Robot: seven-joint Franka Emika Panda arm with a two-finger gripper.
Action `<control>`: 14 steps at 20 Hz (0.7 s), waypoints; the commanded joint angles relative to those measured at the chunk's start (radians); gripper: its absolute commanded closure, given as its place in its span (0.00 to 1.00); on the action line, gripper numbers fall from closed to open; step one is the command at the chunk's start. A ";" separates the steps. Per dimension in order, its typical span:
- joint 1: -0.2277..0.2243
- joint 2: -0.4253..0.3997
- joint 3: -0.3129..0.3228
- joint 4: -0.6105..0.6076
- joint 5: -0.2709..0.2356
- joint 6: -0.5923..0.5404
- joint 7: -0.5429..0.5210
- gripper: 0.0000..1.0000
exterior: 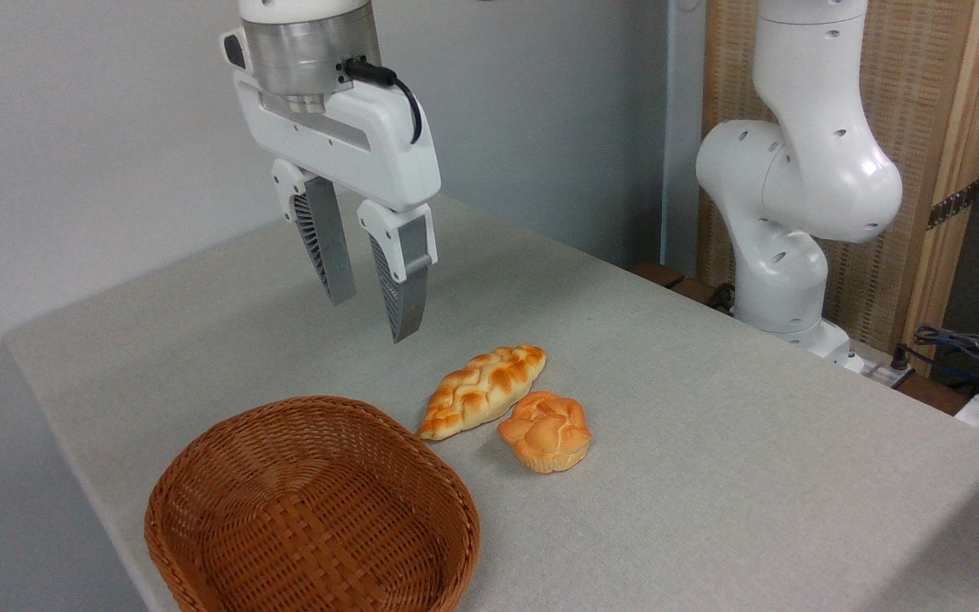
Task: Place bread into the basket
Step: 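Move the open gripper toward the braided bread loaf, then lower the gripper onto the braided loaf and close on it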
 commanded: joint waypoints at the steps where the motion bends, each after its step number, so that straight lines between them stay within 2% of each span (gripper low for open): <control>1: -0.006 -0.090 -0.006 -0.136 -0.018 0.059 0.013 0.00; 4: -0.012 -0.148 -0.040 -0.259 -0.019 0.139 0.009 0.00; 8: -0.069 -0.224 -0.040 -0.437 -0.021 0.223 -0.005 0.00; 12: -0.104 -0.273 -0.037 -0.599 -0.021 0.306 -0.005 0.00; 14: -0.106 -0.279 -0.029 -0.668 -0.021 0.349 -0.005 0.00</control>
